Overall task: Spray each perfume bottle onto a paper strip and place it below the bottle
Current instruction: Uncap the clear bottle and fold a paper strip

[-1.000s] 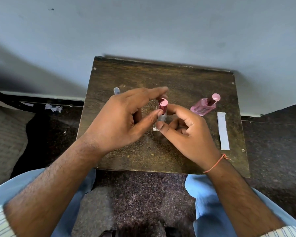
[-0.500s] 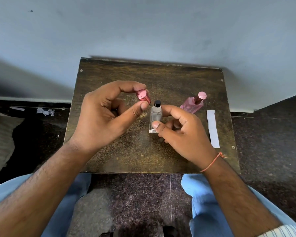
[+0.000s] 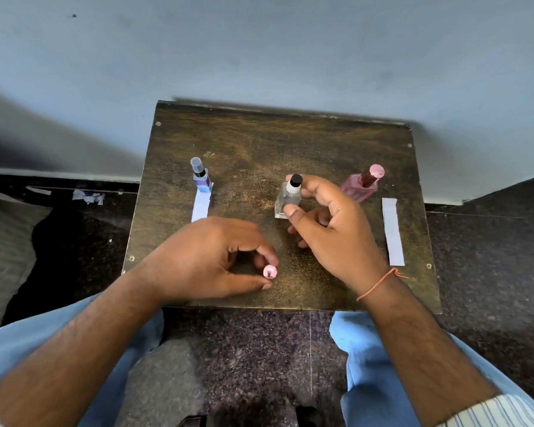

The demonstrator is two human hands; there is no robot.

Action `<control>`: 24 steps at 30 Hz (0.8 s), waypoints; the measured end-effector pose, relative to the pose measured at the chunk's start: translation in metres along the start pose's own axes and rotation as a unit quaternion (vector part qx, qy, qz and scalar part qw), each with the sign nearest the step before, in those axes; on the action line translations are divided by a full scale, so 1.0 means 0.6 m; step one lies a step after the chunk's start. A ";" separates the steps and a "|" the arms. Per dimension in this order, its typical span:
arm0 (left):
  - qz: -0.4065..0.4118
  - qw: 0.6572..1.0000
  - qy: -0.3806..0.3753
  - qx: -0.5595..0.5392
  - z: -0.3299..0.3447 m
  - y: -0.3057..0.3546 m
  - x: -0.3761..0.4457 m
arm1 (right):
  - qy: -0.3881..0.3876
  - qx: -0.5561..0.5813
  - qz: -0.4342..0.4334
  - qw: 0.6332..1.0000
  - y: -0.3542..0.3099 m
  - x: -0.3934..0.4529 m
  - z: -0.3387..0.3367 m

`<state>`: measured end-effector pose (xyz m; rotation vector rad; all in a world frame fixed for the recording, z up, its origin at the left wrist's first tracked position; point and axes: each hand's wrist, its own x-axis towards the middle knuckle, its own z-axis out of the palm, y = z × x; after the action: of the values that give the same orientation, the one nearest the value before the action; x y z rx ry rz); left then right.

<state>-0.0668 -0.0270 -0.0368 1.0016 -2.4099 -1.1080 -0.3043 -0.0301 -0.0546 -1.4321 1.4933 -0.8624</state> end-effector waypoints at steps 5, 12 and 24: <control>-0.012 0.999 -0.035 0.023 0.007 -0.006 -0.008 | -0.013 0.001 0.012 1.000 -0.007 -0.001 0.003; -0.034 0.997 -0.047 0.051 0.004 -0.002 -0.007 | -0.035 0.011 0.018 0.999 -0.016 -0.005 -0.001; -0.030 0.998 0.045 -0.045 -0.010 0.025 0.009 | 0.025 -0.091 -0.071 0.993 0.006 -0.033 -0.050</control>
<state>-0.0749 -0.0273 -0.0216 1.0759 -2.2532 -1.1552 -0.3340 -0.0128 -0.0438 -1.6790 1.5545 -0.8713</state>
